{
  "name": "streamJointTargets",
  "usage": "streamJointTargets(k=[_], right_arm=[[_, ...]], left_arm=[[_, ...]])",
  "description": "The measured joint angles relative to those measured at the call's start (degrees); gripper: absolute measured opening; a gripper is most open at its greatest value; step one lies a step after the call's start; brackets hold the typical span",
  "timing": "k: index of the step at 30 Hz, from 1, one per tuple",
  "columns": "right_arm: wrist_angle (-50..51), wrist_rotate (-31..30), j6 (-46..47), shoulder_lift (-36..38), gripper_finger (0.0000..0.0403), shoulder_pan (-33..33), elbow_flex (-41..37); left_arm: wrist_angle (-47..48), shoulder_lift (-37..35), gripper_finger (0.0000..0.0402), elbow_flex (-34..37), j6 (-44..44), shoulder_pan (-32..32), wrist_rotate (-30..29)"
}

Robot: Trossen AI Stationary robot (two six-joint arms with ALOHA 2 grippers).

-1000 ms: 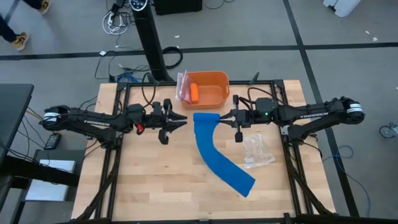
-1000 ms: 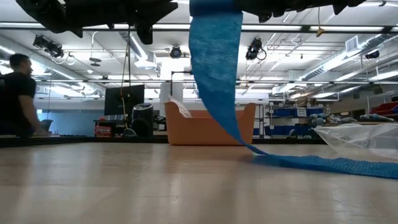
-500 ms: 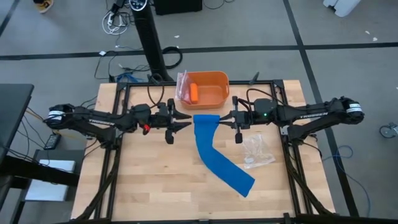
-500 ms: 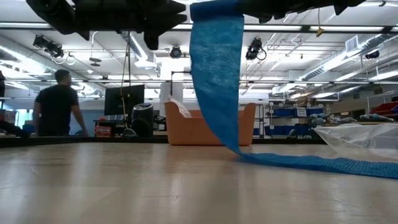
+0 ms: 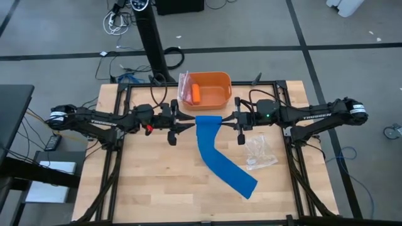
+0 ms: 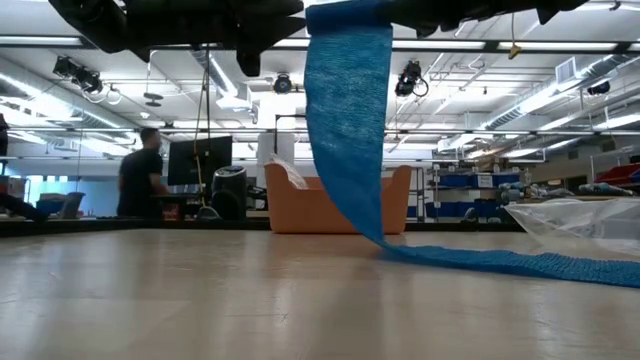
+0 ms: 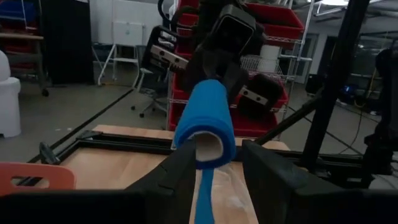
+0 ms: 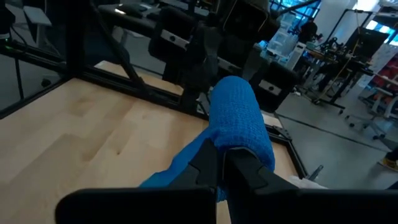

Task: Roll bandage
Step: Roll the blue bandage

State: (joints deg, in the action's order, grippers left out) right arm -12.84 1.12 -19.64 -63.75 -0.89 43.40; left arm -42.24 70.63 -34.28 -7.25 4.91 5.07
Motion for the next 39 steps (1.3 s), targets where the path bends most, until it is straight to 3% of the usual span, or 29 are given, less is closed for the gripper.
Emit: streamJointTargets(k=[6, 18, 39], right_arm=[[0.1, 0.0, 0.0, 0.0, 0.0009, 0.0, 0.0], [-0.2, -0.5, 0.0, 0.0, 0.0009, 0.0, 0.0], [-0.1, -0.3, -0.1, 0.0, 0.0009, 0.0, 0.0]], left_arm=[[0.4, 0.0, 0.0137, -0.8, -3.7, 0.3, 2.3], [2.4, 0.8, 0.0132, -1.3, -3.9, 0.3, 0.3], [-3.2, 4.8, 0.0131, -2.5, -3.7, 0.3, 0.0]])
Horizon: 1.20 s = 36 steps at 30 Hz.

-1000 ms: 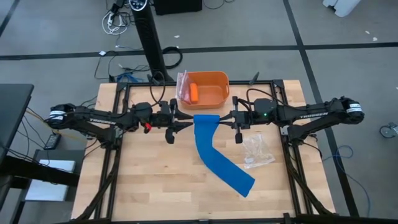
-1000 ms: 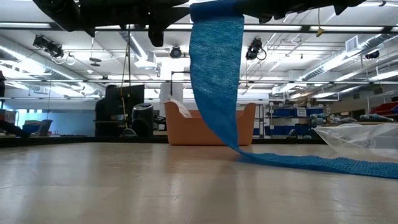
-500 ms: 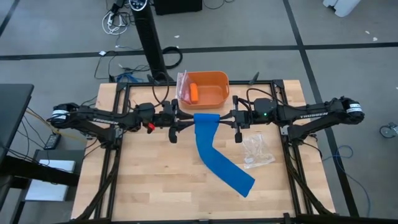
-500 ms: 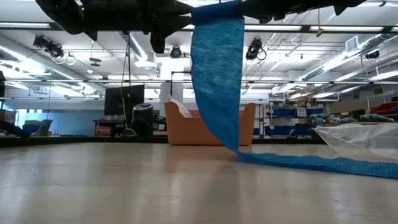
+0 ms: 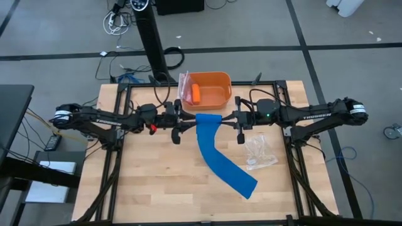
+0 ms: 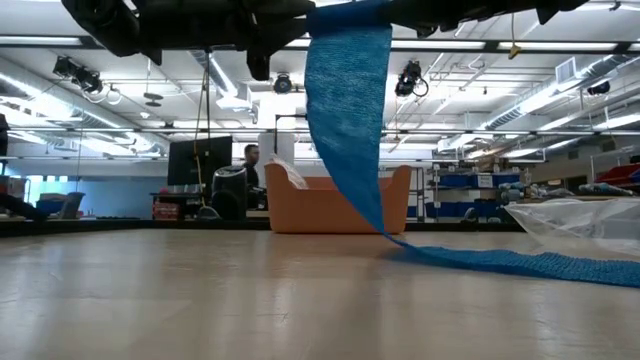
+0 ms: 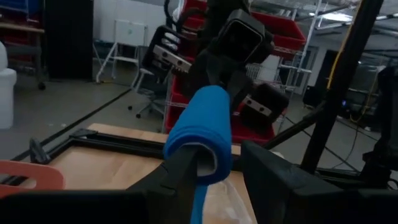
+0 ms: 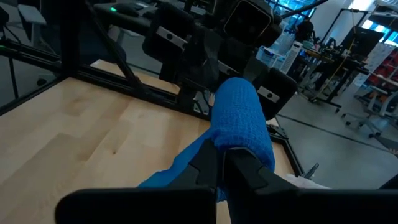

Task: Roll bandage
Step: Roll the blue bandage

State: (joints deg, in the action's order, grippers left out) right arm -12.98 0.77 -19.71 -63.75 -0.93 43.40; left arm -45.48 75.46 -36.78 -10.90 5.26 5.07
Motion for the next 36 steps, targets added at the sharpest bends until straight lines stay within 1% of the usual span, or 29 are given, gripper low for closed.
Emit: streamJointTargets(k=[3, 6, 11, 17, 22, 32, 36], right_arm=[[0.4, 0.2, 0.0, 0.2, 0.0009, 0.0, 0.0], [1.1, 0.5, 0.1, 0.2, 0.001, 0.0, 0.0], [1.2, 0.8, 0.1, 0.3, 0.001, 0.1, 0.0], [2.0, 1.3, -0.1, 1.1, 0.001, 0.1, 0.0], [2.4, 3.4, 0.0, 2.2, 0.001, 0.1, 0.0], [3.4, 3.5, 0.0, 2.5, 0.001, -0.1, 0.0], [3.5, 3.4, -0.1, 2.5, 0.001, -0.1, 0.0]], left_arm=[[0.1, 2.7, 0.0131, -2.1, 0.1, 0.1, 1.3], [0.2, 4.0, 0.0131, -3.1, 0.4, 0.2, 1.2], [0.6, 3.1, 0.0115, -3.1, 1.7, 0.2, 2.4], [3.1, 1.2, 0.008, -3.2, 2.0, 0.1, 7.8], [2.7, 1.1, 0.0074, -3.4, 3.6, 0.0, 10.7], [2.4, 1.2, 0.0072, -3.4, 4.9, 0.0, 10.7], [2.2, 1.2, 0.0049, -3.4, 6.4, 0.0, 8.9]])
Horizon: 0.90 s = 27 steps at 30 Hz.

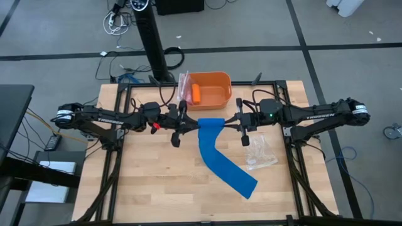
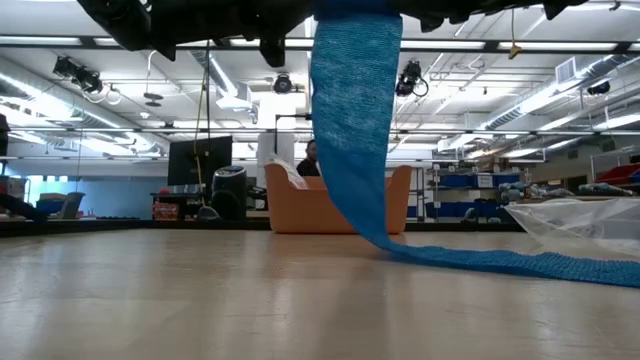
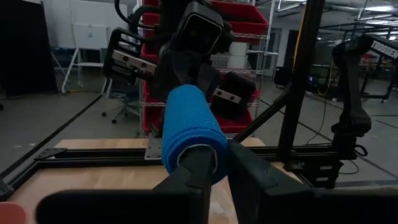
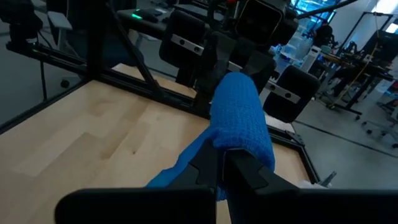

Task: Roll bandage
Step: Roll the blue bandage

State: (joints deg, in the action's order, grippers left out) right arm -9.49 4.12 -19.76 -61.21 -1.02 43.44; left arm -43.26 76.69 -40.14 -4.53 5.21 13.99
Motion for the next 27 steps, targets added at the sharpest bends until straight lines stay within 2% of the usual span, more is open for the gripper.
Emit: streamJointTargets(k=[3, 8, 14, 18, 22, 27], right_arm=[[0.0, -0.2, 0.1, 0.1, 0.001, 0.0, 0.0], [0.0, -2.8, 2.5, 0.1, 0.0035, 0.0, 0.0], [2.6, -9.5, 6.7, 2.5, 0.011, 0.1, 0.0], [8.3, -10.4, 9.6, 5.3, 0.0164, 0.9, 0.0], [14.8, -10.4, 11.0, 7.3, 0.02, 5.1, 0.0], [26.5, -10.3, 17.8, 3.8, 0.0202, 15.4, 0.0]], left_arm=[[-0.4, 0.1, 0.0018, 0.0, 0.2, 0.0, -0.7], [-0.7, 0.5, 0.0012, 0.1, 2.9, -0.1, -5.2], [0.5, -0.3, 0.001, 0.1, 9.9, -0.1, -14.4], [2.9, -0.2, 0.0009, 0.1, 13.2, 0.0, -20.0], [5.3, -0.2, 0.0009, 0.1, 15.7, 0.0, -25.3], [5.4, -0.2, 0.0009, 0.1, 18.1, 0.0, -26.7]])
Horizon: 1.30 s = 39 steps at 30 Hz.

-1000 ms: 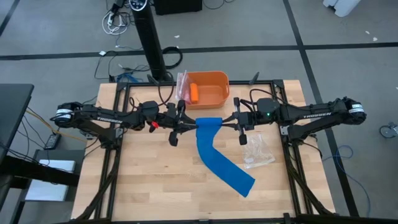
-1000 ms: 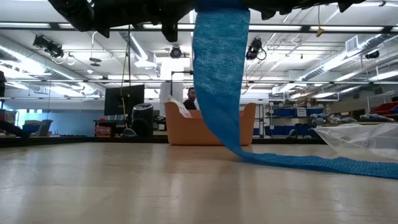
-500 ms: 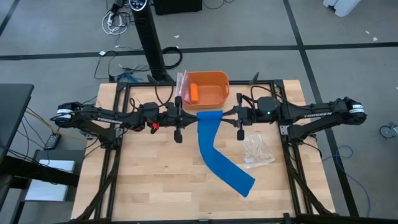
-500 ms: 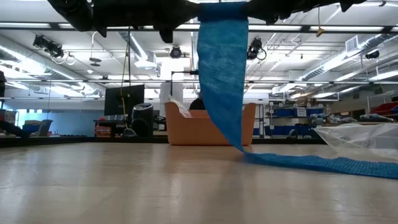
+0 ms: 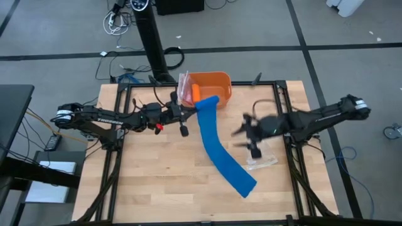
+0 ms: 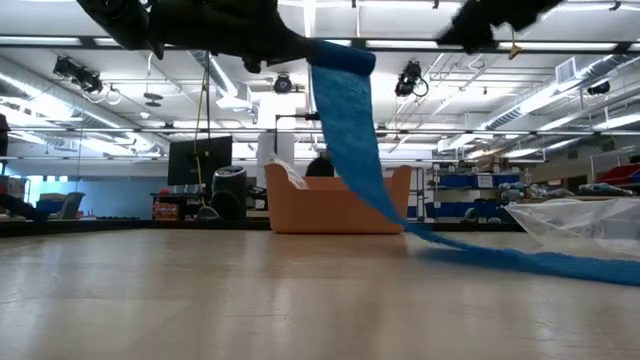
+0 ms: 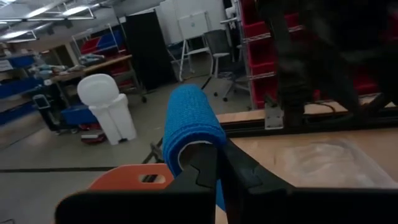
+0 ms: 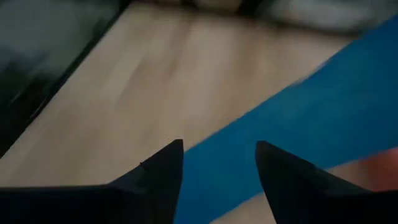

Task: Roll bandage
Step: Roll the blue bandage

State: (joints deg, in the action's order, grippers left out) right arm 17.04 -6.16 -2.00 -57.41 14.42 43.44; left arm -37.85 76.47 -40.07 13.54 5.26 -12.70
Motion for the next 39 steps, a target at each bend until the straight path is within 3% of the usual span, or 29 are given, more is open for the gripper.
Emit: streamJointTargets(k=[3, 8, 14, 24, 32, 36, 39], right_arm=[[5.1, 0.0, 8.1, -4.3, 0.019, 7.6, 0.0], [5.0, -0.6, 17.6, -12.3, 0.0175, 19.4, 0.0], [3.6, -0.6, 27.1, -22.5, 0.0155, 28.6, 0.0], [1.0, 0.1, 29.8, -36.1, 0.015, 33.4, 4.6], [7.7, -1.0, 28.6, -44.0, 0.0147, 33.5, 11.5], [11.5, -3.0, 28.8, -44.9, 0.0106, 33.5, 14.1], [13.2, -4.8, 28.4, -45.1, 0.0038, 33.1, 14.9]], left_arm=[[0.3, 0.0, 0.0009, 0.0, 0.1, 0.0, -0.1], [1.8, 0.0, 0.0009, 0.0, 0.0, 0.0, -0.3], [1.3, 0.2, 0.0009, 0.0, -0.1, -0.4, -4.0], [0.5, 0.6, 0.0008, 0.0, -0.6, -1.3, -3.9], [0.3, 0.6, 0.0008, 0.0, -1.0, -2.3, -3.7], [0.3, 0.6, 0.0008, 0.0, -1.0, -2.4, -3.7], [0.3, 0.6, 0.0008, 0.0, -0.9, -2.4, -3.6]])
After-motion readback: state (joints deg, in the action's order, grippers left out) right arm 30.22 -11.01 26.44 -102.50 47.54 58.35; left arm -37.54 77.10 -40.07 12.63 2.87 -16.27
